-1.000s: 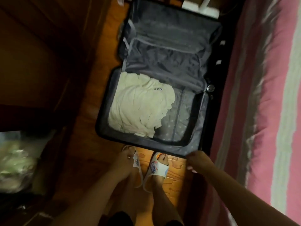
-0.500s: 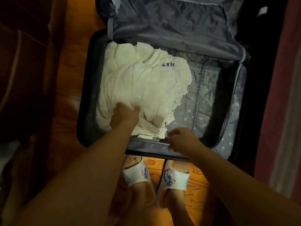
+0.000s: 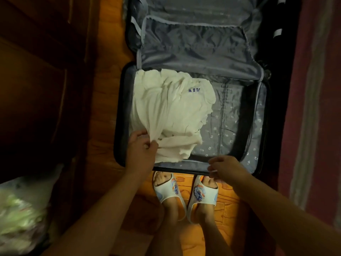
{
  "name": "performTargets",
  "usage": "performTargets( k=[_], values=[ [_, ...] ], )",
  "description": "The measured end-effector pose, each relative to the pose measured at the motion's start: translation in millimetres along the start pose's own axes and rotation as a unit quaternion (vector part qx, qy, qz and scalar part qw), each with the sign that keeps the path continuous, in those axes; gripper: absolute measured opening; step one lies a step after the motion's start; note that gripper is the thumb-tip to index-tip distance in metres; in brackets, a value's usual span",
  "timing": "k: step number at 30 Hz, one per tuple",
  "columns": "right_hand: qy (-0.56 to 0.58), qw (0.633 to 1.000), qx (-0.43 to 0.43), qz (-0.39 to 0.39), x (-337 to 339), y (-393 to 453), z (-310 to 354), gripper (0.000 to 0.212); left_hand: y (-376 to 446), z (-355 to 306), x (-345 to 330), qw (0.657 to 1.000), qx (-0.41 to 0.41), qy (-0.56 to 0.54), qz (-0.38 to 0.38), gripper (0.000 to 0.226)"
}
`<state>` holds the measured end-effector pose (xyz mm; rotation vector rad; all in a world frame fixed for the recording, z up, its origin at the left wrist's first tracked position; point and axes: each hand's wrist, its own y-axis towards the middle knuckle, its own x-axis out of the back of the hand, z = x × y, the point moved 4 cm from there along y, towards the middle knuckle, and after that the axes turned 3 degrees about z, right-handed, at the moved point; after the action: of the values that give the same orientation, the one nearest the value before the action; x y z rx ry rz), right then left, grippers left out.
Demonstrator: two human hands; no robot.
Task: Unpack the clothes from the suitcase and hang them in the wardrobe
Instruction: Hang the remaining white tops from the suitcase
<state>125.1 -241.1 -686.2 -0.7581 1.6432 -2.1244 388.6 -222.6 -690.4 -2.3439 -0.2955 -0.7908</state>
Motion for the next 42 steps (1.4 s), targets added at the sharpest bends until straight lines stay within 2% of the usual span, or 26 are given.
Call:
performTargets(
  k=[2, 4, 6, 9, 11, 13, 15, 18, 19, 21, 23, 24, 27, 29, 31, 33, 35, 37, 38, 40, 42],
  values=[
    [0.018, 1.0, 0.022, 0.002, -1.7, -16.6, 19.1, 0.017, -21.3, -10.3, 20.5, 0.998, -0.038, 0.015, 0.056, 0.017],
    [0.023, 0.999, 0.037, 0.003, -6.0, -23.8, 40.2, 0.017, -39.5, -6.5, 25.9, 0.991, -0.034, 0.07, 0.104, 0.02],
    [0.008, 0.999, 0.052, 0.002, -11.1, -18.8, 58.8, 0.017, -45.7, 12.2, 27.2, 0.991, 0.025, 0.098, 0.082, 0.021],
    [-0.038, 0.996, 0.079, -0.003, -21.6, 9.2, 79.1, 0.019, -36.9, 42.4, 36.2, 0.992, 0.121, 0.036, -0.005, 0.026],
    [-0.052, 0.996, 0.077, -0.005, -28.1, 34.6, 86.0, 0.025, -28.3, 58.2, 35.4, 0.992, 0.124, 0.026, -0.018, 0.025],
    [-0.018, 0.998, 0.056, 0.012, -37.4, 61.1, 90.3, 0.031, -23.8, 70.0, 22.5, 0.995, 0.092, 0.023, 0.033, 0.022],
    [0.066, 0.995, 0.035, 0.06, -53.7, 83.2, 96.6, 0.039, -25.5, 70.5, 7.2, 0.993, 0.027, 0.014, 0.113, 0.022],
    [0.174, 0.975, 0.047, 0.128, -89.9, 103.3, 108.6, 0.056, -40.6, 57.0, -2.1, 0.969, -0.091, 0.042, 0.227, 0.028],
    [0.192, 0.972, 0.067, 0.114, -99.3, 102.2, 113.0, 0.052, -48.9, 48.0, -0.6, 0.957, -0.119, 0.067, 0.257, 0.029],
    [0.178, 0.975, 0.131, 0.017, -98.9, 82.8, 122.9, 0.039, -64.8, 33.7, 3.2, 0.931, -0.155, 0.12, 0.307, 0.032],
    [0.183, 0.965, 0.173, -0.07, -77.3, 37.3, 129.4, 0.033, -77.4, 21.3, 11.6, 0.922, -0.14, 0.152, 0.327, 0.032],
    [0.192, 0.96, 0.184, -0.086, -63.7, 7.8, 131.0, 0.028, -80.7, 13.1, 18.7, 0.929, -0.118, 0.147, 0.318, 0.031],
    [0.179, 0.952, 0.239, -0.063, -19.7, -93.7, 122.4, 0.021, -80.1, -26.9, 58.7, 0.978, 0.01, 0.03, 0.208, 0.018],
    [0.178, 0.947, 0.264, -0.029, 14.9, -172.0, 114.0, 0.023, -84.1, -70.6, 93.8, 0.985, 0.089, -0.059, 0.135, 0.018],
    [0.185, 0.941, 0.283, 0.0, 51.8, -252.0, 106.9, 0.024, -98.7, -122.0, 120.0, 0.962, 0.165, -0.167, 0.137, 0.029],
    [0.176, 0.935, 0.308, -0.002, 90.6, -329.4, 95.1, 0.025, -122.9, -187.3, 135.8, 0.921, 0.197, -0.277, 0.19, 0.046],
    [0.172, 0.929, 0.329, -0.011, 125.0, -400.4, 79.9, 0.026, -152.0, -259.8, 143.5, 0.873, 0.172, -0.372, 0.265, 0.063],
    [0.154, 0.928, 0.337, -0.037, 154.9, -459.6, 56.5, 0.025, -182.7, -327.7, 148.4, 0.838, 0.124, -0.42, 0.326, 0.062],
    [0.15, 0.927, 0.34, -0.054, 169.0, -484.9, 44.1, 0.023, -197.5, -358.2, 150.6, 0.839, 0.091, -0.417, 0.339, 0.059],
    [0.153, 0.919, 0.347, -0.108, 198.6, -528.1, 15.0, 0.023, -231.0, -412.8, 153.2, 0.855, 0.003, -0.381, 0.353, 0.036],
    [0.165, 0.91, 0.348, -0.156, 226.0, -562.6, -18.9, 0.023, -267.4, -457.2, 148.2, 0.87, -0.062, -0.326, 0.366, 0.028]
  ],
)
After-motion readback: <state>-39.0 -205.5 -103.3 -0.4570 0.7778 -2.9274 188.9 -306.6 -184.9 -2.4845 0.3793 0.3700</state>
